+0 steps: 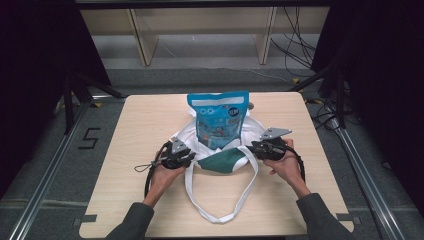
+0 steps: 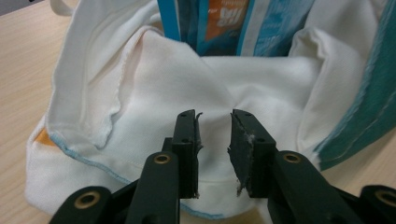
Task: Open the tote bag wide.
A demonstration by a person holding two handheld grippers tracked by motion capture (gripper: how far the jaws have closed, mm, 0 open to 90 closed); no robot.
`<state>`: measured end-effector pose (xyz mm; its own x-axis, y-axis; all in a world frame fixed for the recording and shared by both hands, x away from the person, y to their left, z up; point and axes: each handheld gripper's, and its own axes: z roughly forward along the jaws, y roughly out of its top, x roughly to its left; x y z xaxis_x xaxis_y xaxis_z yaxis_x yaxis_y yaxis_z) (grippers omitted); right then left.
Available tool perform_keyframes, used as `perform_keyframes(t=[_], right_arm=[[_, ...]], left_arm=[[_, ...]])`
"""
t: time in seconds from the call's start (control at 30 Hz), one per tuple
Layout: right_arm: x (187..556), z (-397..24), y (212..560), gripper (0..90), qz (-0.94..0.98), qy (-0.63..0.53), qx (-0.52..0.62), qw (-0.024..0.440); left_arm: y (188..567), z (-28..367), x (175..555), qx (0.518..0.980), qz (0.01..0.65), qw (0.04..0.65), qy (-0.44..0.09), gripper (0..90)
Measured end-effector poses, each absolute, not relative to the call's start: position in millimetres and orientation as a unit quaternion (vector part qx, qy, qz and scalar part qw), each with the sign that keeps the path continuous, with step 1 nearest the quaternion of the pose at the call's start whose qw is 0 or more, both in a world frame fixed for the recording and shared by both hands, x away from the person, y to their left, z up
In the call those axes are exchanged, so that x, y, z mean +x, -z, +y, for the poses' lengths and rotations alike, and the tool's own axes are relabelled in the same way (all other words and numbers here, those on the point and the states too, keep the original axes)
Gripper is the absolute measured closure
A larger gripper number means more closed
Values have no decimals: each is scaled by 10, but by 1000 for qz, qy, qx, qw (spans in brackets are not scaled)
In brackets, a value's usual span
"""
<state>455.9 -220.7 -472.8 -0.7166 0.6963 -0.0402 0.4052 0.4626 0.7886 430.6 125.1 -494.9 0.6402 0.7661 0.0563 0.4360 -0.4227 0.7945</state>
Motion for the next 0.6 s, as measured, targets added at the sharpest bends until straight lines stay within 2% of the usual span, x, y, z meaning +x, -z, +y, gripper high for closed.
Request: perform_keyframes(t=[0.33, 0.43, 0.6], right_arm=[[4522, -2341, 4588, 690, 823, -419, 337, 182], [4460, -2338, 4564, 682, 817, -421, 354, 171], [4444, -2348, 4534, 624, 817, -427, 343, 181]], left_arm=[[4832, 1222, 4261, 803, 374, 416, -206, 656], [4811, 1232, 4249, 802, 373, 419, -205, 597], [4795, 1264, 4223, 801, 375, 424, -196, 534]])
